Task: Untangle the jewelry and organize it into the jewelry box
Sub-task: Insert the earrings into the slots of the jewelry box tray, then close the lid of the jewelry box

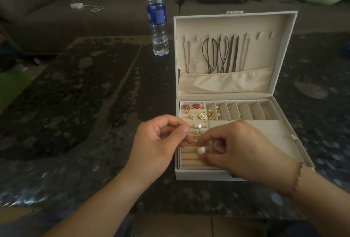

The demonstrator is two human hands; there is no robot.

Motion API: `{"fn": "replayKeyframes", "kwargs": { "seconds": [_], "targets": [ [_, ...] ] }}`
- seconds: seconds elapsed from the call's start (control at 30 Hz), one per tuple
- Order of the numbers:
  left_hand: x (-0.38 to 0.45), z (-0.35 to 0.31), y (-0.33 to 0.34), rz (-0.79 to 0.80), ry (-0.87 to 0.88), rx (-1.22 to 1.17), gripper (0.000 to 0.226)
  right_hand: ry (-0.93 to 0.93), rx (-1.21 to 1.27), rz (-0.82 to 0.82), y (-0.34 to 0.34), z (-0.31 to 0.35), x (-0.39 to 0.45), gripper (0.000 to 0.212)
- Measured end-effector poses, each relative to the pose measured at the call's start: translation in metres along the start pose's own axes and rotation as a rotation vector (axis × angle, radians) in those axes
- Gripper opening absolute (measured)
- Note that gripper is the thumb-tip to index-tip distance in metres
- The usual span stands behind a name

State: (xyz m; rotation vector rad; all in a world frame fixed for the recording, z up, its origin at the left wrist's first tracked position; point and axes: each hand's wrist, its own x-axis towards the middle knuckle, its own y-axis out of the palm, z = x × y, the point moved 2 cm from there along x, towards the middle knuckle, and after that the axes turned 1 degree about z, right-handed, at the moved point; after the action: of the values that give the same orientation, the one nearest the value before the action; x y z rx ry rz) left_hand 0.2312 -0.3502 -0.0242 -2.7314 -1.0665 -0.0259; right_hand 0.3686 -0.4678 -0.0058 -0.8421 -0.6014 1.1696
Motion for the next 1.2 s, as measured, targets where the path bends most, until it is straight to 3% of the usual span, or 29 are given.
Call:
{"fn": "replayKeyframes", "kwargs": {
  "seconds": [0.27, 0.47, 0.63, 0.7, 0.73, 0.87, 0.93, 1.0, 1.1, 1.2],
  "targets": [
    [0.0, 0.0, 0.002, -0.002, 0.038, 0.023, 0.009, 0.039, 0.008, 0.065, -0.002, 0.0, 0.004, 0.017],
    [0.0, 0.0, 0.004, -0.024, 0.045, 0.026, 0.01, 0.037, -0.049, -0.021, -0.001, 0.0, 0.002, 0.01],
    [0.005, -0.001, 0.003, -0.035, 0.051, 0.036, 0.01, 0.009, -0.193, -0.02, 0.003, 0.007, -0.001, 0.019],
    [0.012, -0.004, -0.001, -0.095, 0.062, 0.042, 0.01, -0.001, -0.104, -0.017, -0.003, 0.008, -0.004, 0.022],
    [0.018, -0.007, -0.003, -0.136, 0.067, 0.039, 0.011, 0.018, 0.025, -0.074, -0.012, 0.006, -0.005, 0.023],
    [0.061, -0.02, -0.012, -0.207, 0.056, 0.013, 0.033, 0.118, 0.499, -0.742, -0.075, -0.029, -0.007, 0.016],
    [0.083, -0.029, -0.011, -0.166, -0.004, -0.021, 0.041, 0.191, 0.615, -0.841, -0.101, -0.062, 0.001, 0.022],
    [0.095, -0.038, -0.006, -0.072, -0.05, -0.117, 0.034, 0.282, 0.757, -0.751, -0.115, -0.095, 0.012, 0.046],
    [0.101, -0.048, 0.002, -0.029, -0.052, -0.13, 0.031, 0.31, 1.025, -0.471, -0.115, -0.118, 0.024, 0.069],
    [0.1, -0.053, 0.005, -0.057, -0.051, -0.092, 0.03, 0.304, 1.014, -0.37, -0.114, -0.115, 0.023, 0.085]
  ]
}}
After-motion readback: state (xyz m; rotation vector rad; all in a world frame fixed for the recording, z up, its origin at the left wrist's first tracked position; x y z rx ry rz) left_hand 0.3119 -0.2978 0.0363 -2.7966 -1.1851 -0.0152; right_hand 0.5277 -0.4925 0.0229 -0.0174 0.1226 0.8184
